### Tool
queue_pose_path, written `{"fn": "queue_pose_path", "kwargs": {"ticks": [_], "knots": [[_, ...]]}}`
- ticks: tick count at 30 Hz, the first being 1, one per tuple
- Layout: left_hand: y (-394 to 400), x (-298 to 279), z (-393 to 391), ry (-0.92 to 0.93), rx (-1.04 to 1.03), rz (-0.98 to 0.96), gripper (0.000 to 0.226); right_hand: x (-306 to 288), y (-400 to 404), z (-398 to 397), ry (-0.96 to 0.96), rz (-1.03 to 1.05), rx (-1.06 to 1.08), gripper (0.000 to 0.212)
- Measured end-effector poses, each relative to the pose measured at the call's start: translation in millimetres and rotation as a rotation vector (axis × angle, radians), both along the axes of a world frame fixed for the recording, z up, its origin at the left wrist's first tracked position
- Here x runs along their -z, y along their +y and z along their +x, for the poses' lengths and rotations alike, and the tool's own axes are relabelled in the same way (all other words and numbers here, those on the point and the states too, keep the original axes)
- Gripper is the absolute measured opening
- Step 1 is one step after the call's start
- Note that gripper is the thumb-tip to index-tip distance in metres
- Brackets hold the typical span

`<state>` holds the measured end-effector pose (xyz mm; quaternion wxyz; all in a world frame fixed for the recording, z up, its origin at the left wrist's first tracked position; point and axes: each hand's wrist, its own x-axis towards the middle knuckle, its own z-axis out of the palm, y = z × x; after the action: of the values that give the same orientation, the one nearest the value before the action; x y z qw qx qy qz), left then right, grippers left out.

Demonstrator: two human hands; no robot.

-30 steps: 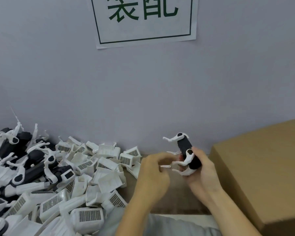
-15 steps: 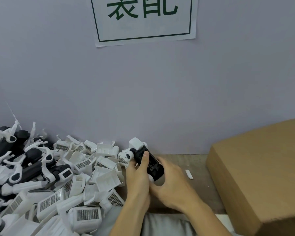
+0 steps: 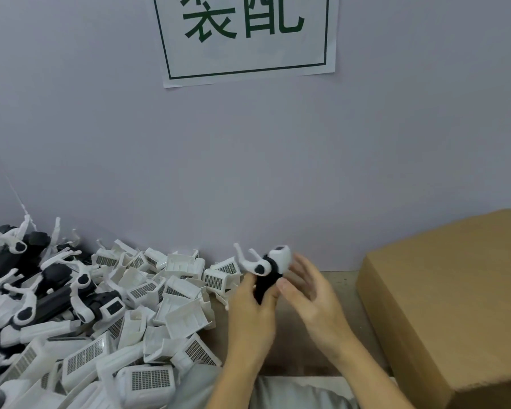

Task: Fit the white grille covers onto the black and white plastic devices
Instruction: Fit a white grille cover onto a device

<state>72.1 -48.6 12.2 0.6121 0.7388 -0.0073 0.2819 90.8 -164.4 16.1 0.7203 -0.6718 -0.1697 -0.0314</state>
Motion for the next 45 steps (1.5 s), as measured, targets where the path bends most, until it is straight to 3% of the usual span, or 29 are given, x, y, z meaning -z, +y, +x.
{"fn": "queue_pose_path", "kwargs": {"ticks": [2,5,8,11,13,15,18,19,23,26,30,35,40,45], "knots": [[-6.1,1.9,-4.4,-0.017,0.076,0.273,0.023,-1.1,1.1,1.7,0.012,0.065,0.102,0.041],[-8.8,1.7,-4.7,-0.036,0.11,0.373,0.032,-0.7,2.6,3.8,-0.023,0.07,0.245,0.017],[-9.3,2.6,-3.7,-0.065,0.086,0.385,0.033,-0.8,0.6,5.0,-0.016,0.128,0.264,0.019],[-7.8,3.7,-1.9,-0.038,-0.031,0.326,0.034,-2.9,-0.9,2.2,-0.001,0.094,0.101,0.034],[-3.4,0.7,1.6,0.011,-0.144,0.117,0.031,-3.3,2.3,0.1,0.05,0.028,-0.004,0.042],[3.0,-4.5,4.0,0.082,-0.216,-0.276,0.019,-2.2,3.6,0.7,0.139,-0.033,0.03,0.043],[12.4,-15.6,2.6,0.08,-0.046,-0.99,0.025,-2.1,0.6,2.4,0.177,-0.17,0.148,0.026],[14.7,-18.1,1.9,0.068,0.012,-1.095,0.028,-2.2,0.2,2.2,0.212,-0.16,0.126,0.028],[10.3,-20.7,-1.8,0.169,0.102,-1.031,0.045,-2.9,4.9,-4.9,0.462,0.061,-0.201,0.056],[6.7,-22.1,-4.0,0.119,0.196,-1.049,0.054,-6.4,2.4,-8.9,0.498,0.157,-0.425,0.063],[6.9,-16.0,0.9,0.19,0.142,-0.982,0.063,-7.7,4.7,-9.7,0.464,0.193,-0.413,0.069],[4.6,-16.2,-6.6,0.269,0.217,-1.007,0.059,-8.2,9.0,-10.8,0.485,0.257,-0.372,0.044],[0.1,-11.4,-3.5,0.297,0.168,-0.856,0.05,-5.2,10.8,-10.0,0.414,0.184,-0.316,0.015],[0.0,-8.6,-1.1,0.304,0.147,-0.818,0.044,-4.6,12.2,-10.7,0.438,0.207,-0.354,0.023]]}}
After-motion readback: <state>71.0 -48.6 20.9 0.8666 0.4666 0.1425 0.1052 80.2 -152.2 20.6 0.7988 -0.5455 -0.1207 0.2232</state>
